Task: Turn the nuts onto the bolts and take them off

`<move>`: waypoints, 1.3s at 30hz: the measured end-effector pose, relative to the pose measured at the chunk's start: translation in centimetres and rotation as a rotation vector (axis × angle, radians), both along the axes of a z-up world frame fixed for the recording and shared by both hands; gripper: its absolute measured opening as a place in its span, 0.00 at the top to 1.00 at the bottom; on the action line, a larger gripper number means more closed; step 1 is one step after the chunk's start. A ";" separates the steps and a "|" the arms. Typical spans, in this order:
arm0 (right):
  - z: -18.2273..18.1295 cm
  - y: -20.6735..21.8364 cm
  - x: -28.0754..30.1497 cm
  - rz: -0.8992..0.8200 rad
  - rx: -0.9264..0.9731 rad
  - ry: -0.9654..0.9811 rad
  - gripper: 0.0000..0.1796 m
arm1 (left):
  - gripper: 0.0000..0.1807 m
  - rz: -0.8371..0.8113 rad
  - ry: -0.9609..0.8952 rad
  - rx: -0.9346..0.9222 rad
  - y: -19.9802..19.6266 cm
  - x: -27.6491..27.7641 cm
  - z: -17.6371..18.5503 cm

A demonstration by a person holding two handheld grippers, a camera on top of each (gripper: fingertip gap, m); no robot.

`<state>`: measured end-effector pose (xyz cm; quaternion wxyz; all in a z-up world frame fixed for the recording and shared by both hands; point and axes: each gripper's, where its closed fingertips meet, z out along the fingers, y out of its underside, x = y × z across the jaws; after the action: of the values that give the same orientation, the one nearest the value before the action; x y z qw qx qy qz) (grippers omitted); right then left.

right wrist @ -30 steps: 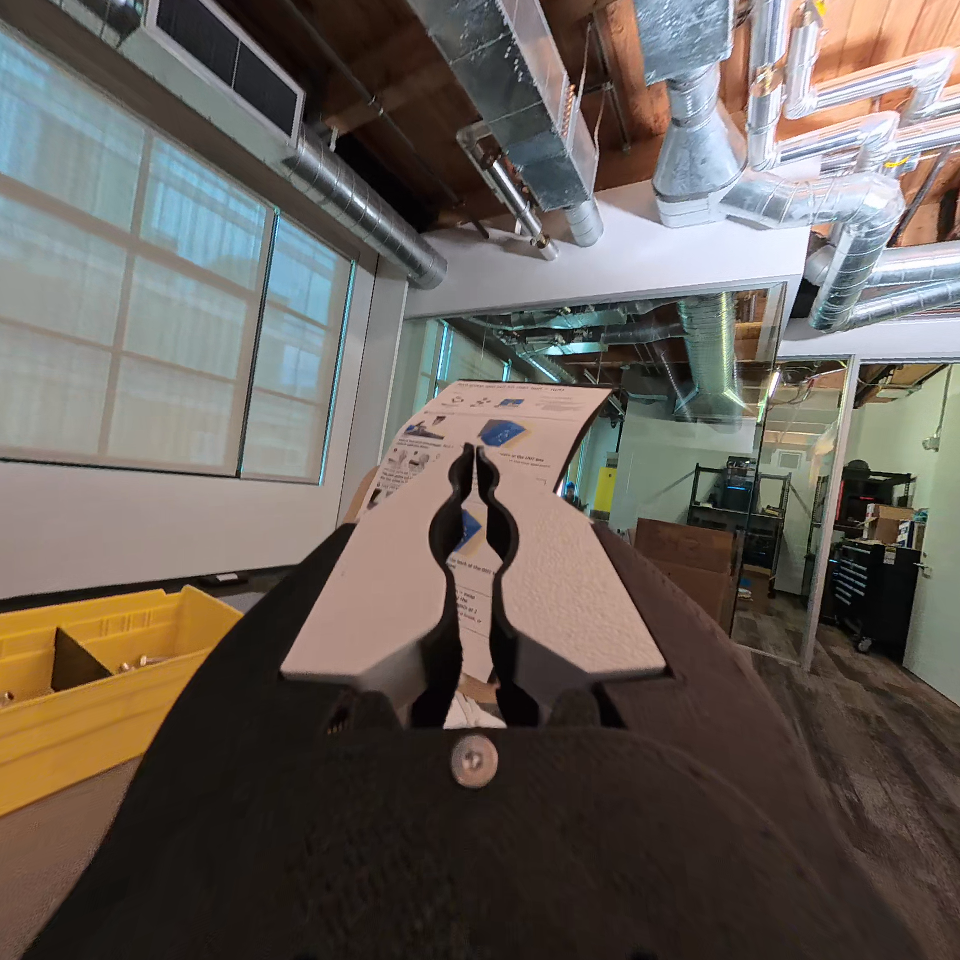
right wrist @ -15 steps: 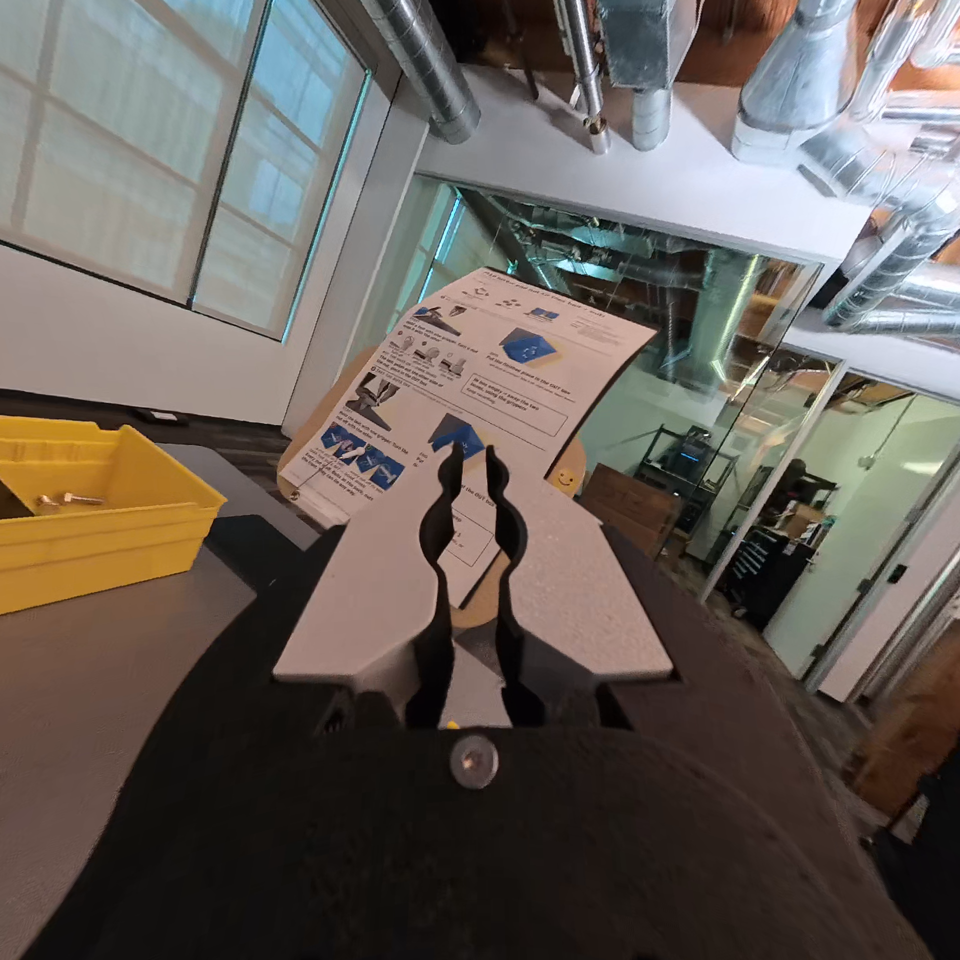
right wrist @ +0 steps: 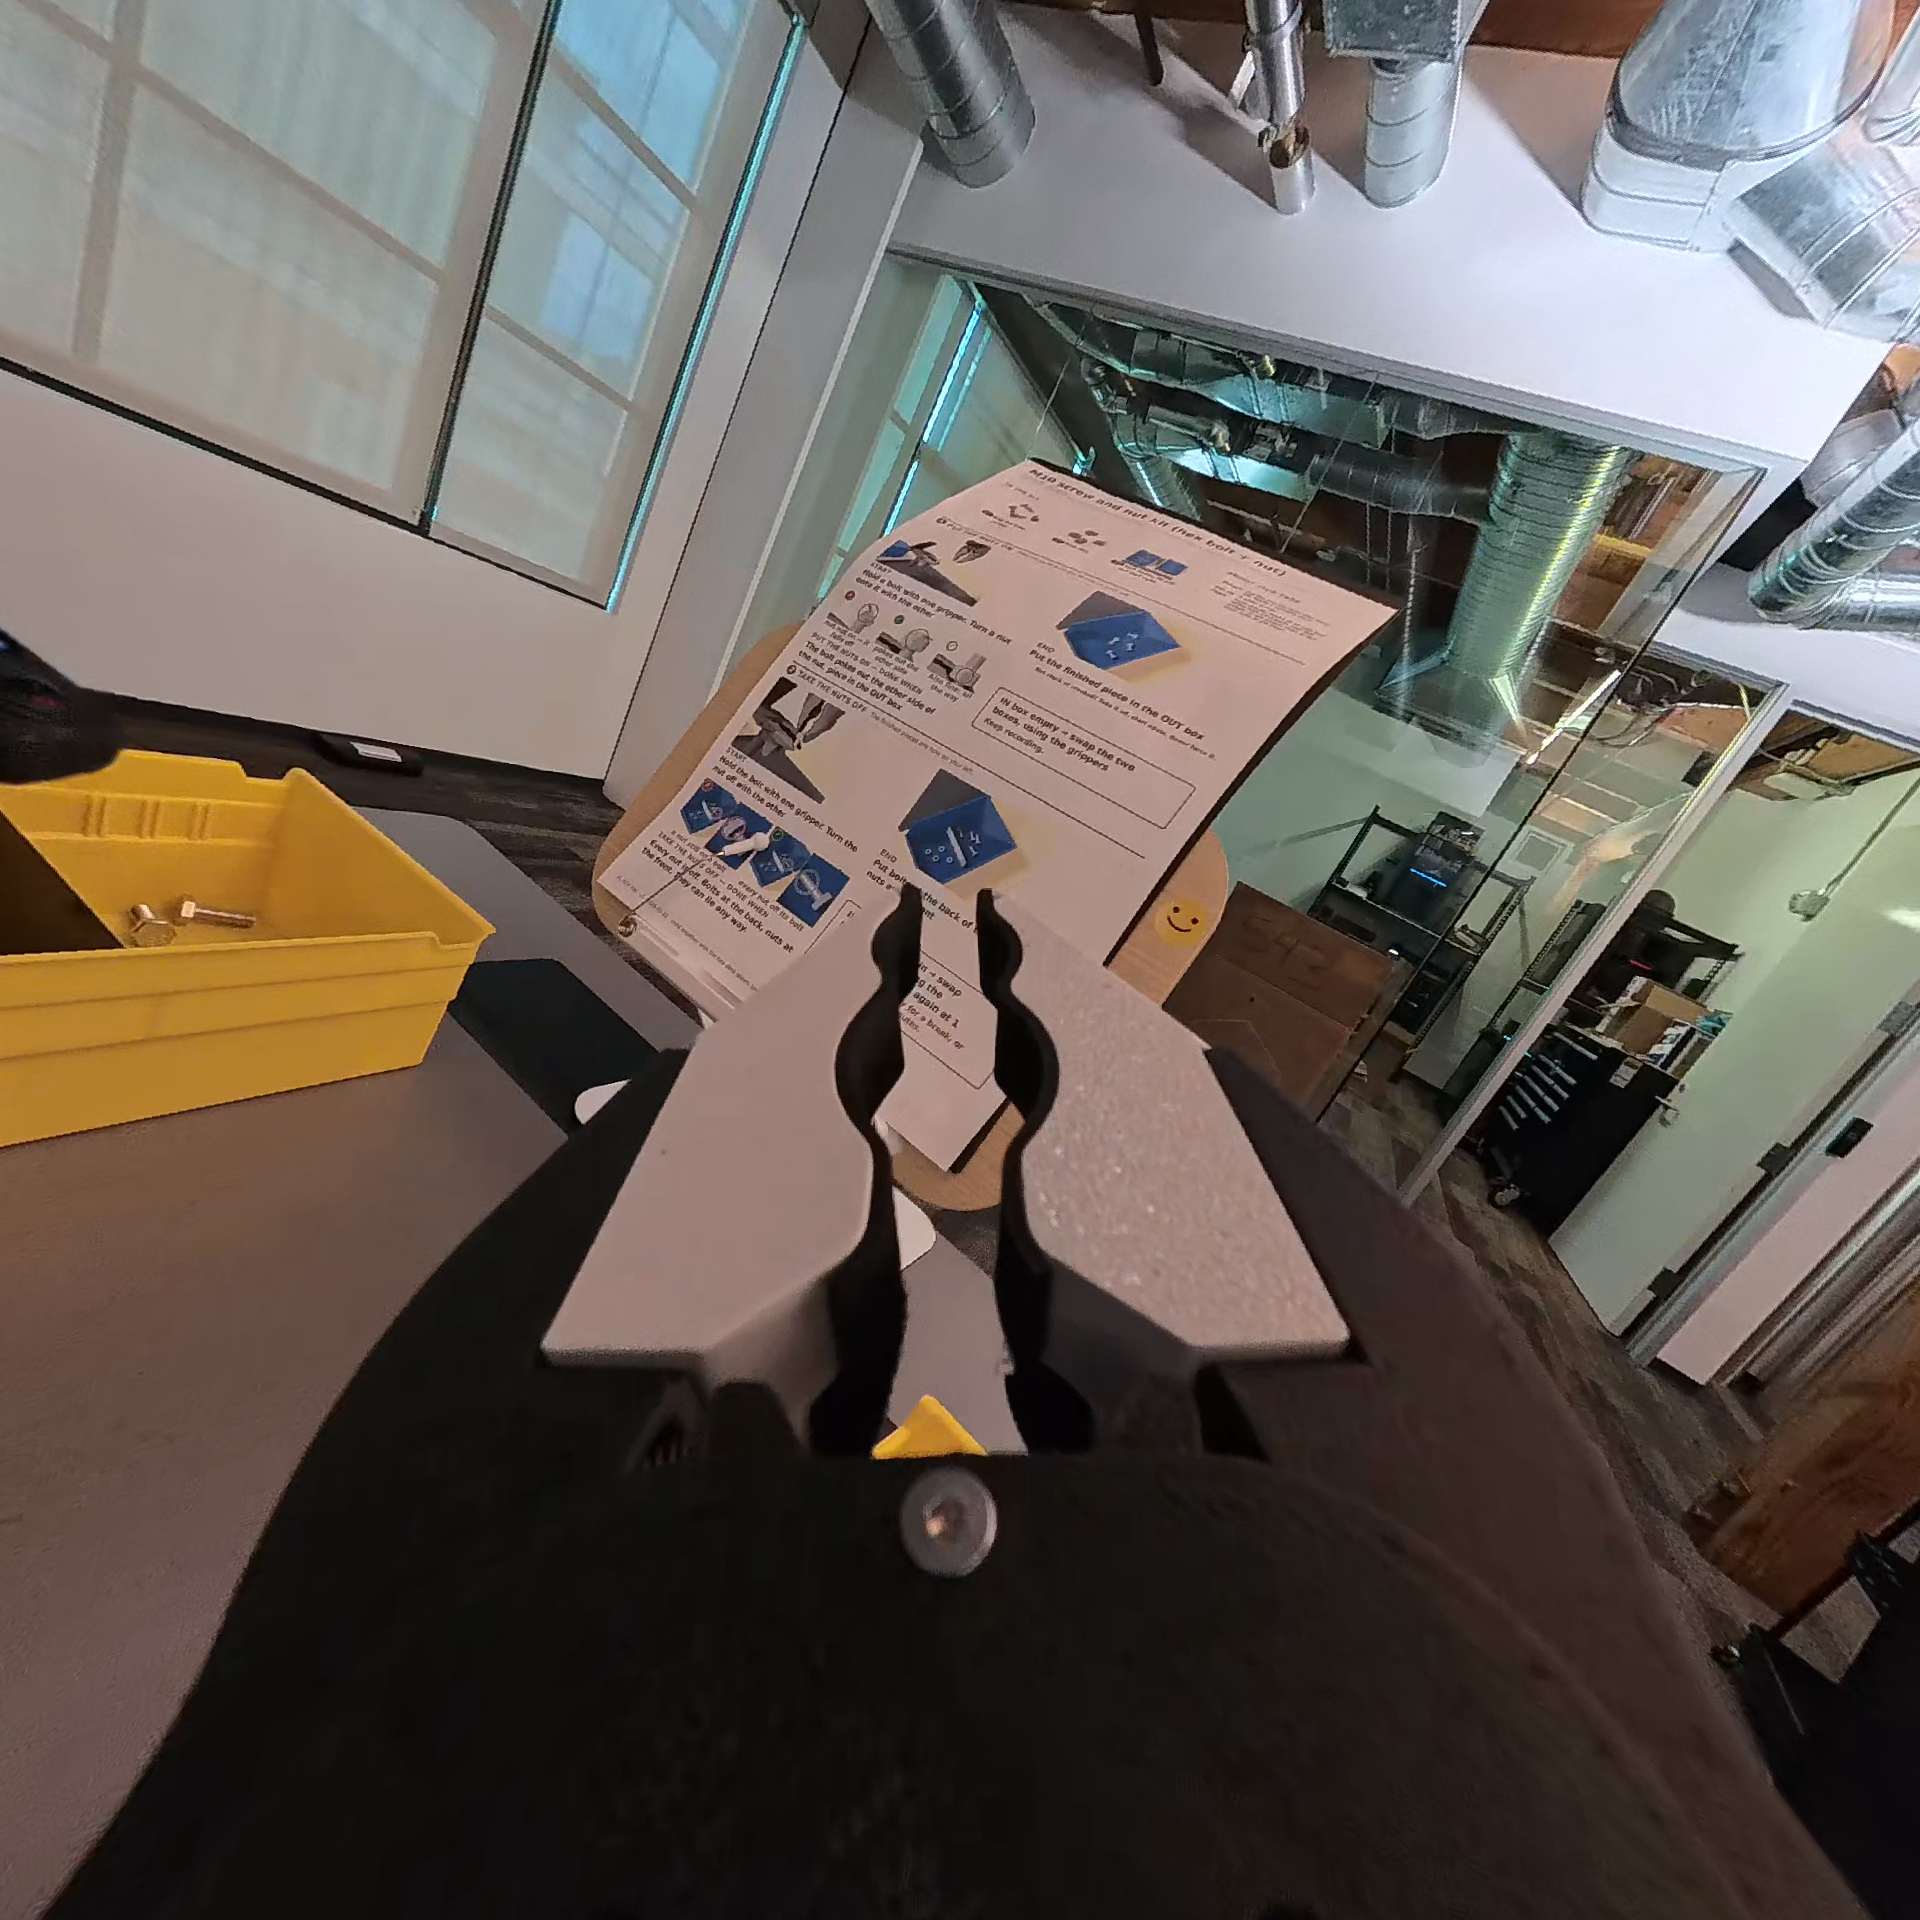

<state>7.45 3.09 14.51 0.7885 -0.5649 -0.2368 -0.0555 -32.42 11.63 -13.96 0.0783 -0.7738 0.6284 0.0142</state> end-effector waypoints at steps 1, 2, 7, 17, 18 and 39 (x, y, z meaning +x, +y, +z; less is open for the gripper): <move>0.0 0.0 0.0 0.000 -0.002 -0.001 0.95 | 0.89 0.005 0.024 -0.008 0.0 -0.1 -0.4; 0.0 0.0 0.1 -0.001 -0.002 -0.002 0.95 | 0.88 0.014 0.056 -0.012 0.1 -0.3 -0.7; 0.1 -0.2 0.3 0.004 -0.003 0.002 0.95 | 0.87 0.022 0.134 -0.010 0.2 -1.1 -1.5; -0.4 0.0 0.1 0.016 -0.031 -0.009 0.95 | 0.86 0.026 0.134 -0.023 0.2 -1.5 -1.9; -0.5 0.0 0.0 0.016 -0.036 -0.015 0.95 | 0.86 0.024 0.131 -0.024 0.2 -1.5 -1.9; -2.1 0.8 -0.9 -0.004 -0.078 -0.124 0.94 | 0.92 -0.037 0.113 -0.057 -0.3 -1.3 -2.0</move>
<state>6.54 3.90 12.44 0.7496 -0.5911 -0.2861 -0.0828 -33.75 11.36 -15.96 0.0208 -0.7620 0.6461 0.0386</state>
